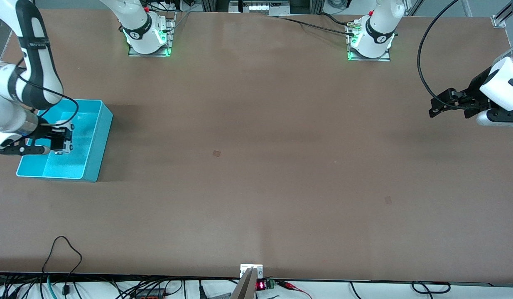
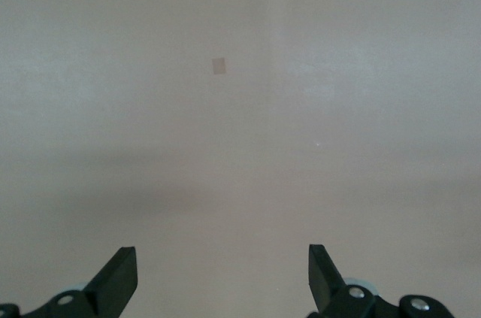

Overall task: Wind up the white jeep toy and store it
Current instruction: 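Lower the jeep into the blue bin and open the right gripper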

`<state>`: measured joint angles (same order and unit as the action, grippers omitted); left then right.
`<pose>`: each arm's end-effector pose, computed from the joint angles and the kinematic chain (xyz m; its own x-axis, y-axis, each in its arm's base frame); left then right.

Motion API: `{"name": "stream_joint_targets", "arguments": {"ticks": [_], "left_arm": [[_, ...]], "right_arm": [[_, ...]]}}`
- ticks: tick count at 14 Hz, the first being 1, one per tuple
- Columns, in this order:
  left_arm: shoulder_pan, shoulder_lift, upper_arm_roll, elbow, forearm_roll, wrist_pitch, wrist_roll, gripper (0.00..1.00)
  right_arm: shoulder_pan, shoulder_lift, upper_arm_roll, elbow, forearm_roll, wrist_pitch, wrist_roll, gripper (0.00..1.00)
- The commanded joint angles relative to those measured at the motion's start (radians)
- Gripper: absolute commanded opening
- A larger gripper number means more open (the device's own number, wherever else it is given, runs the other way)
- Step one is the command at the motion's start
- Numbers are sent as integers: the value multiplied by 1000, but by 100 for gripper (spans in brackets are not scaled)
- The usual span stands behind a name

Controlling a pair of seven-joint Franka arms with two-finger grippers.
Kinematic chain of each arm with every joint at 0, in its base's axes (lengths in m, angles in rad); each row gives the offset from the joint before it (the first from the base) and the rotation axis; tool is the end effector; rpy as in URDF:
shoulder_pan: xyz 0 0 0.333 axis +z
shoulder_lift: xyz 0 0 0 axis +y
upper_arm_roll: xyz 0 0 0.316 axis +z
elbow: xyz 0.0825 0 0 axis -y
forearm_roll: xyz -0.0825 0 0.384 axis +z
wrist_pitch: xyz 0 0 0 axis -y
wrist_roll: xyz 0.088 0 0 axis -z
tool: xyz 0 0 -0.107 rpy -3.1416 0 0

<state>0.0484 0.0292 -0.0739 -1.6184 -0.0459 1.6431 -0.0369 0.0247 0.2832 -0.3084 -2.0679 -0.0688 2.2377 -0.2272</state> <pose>0.5681 -0.0185 0.5920 0.9999 0.0147 -0.0063 0.0150 -0.9987 0.0477 0.5518 -0.1596 0.2932 0.9912 -0.0110 -0.1323 0.0033 -0.9943 0.1069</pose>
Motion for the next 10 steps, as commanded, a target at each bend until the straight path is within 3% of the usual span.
{"name": "stream_joint_targets", "arguments": {"ticks": [1,4,10], "left_arm": [[7,-14,2,0,4,-16,-3,100],[8,-14,6,-3,0,-16,-3,100],[8,-14,8,-5,4,-17,-1,100]], "right_arm": [[-11,10,6,-59,35,66,29,0],[-19,40,6,-109,35,161,29,0],[-42,86,6,-121,35,194,26,1]]}}
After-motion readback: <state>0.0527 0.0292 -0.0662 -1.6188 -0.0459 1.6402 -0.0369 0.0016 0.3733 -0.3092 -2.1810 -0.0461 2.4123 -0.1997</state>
